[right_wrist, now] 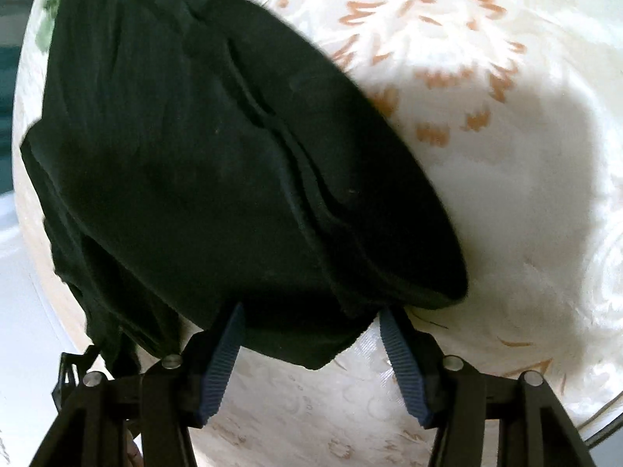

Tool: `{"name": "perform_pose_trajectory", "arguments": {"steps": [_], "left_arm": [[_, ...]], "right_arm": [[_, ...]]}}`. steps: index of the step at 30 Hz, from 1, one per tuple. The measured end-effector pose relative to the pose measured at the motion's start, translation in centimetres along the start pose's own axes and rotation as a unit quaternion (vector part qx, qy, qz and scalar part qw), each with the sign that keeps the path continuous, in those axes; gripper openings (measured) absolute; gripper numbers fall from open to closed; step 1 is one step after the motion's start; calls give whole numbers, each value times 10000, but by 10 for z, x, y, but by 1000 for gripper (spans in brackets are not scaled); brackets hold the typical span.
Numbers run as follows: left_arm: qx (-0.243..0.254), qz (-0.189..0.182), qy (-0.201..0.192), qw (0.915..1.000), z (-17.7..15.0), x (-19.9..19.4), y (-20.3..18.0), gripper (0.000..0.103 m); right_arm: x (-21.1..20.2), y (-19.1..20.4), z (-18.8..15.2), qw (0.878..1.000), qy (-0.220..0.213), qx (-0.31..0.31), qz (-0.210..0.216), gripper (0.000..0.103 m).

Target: Fold clothes

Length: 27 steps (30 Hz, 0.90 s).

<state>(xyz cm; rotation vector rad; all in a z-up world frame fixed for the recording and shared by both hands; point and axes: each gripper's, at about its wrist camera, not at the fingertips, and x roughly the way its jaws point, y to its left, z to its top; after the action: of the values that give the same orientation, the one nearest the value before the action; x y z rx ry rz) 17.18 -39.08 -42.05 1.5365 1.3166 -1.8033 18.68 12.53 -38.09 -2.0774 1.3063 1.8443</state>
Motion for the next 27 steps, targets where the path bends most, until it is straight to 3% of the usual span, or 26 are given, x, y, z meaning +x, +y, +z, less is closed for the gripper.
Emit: {"name": "perform_pose_trajectory", "arguments": {"steps": [1, 8, 13, 16, 17, 19, 20, 27], "left_arm": [[42, 33, 143, 9999, 2, 3, -4, 8], [187, 261, 99, 9994, -7, -26, 1, 8], [-14, 295, 78, 9995, -7, -57, 42, 8], [-104, 456, 7, 9989, -1, -79, 64, 8], [-58, 521, -10, 9986, 1, -86, 68, 8], [110, 677, -61, 9976, 5, -99, 75, 8], [205, 778, -91, 9967, 6, -103, 72, 8], [639, 1302, -278, 9890, 18, -152, 57, 8]], "right_arm": [[-1, -4, -3, 9999, -41, 87, 55, 60], [-7, -26, -25, 9958, -114, 720, 551, 61], [-8, -41, -21, 9841, -528, 1529, 740, 60], [-7, -35, -17, 9852, -613, 1473, 630, 61], [-7, -31, -15, 9871, -627, 1359, 561, 58], [-8, -23, -12, 9904, -685, 1130, 413, 35], [-10, -21, -11, 9914, -752, 1029, 303, 8], [-58, -21, -22, 9877, -1266, 870, 293, 4]]}}
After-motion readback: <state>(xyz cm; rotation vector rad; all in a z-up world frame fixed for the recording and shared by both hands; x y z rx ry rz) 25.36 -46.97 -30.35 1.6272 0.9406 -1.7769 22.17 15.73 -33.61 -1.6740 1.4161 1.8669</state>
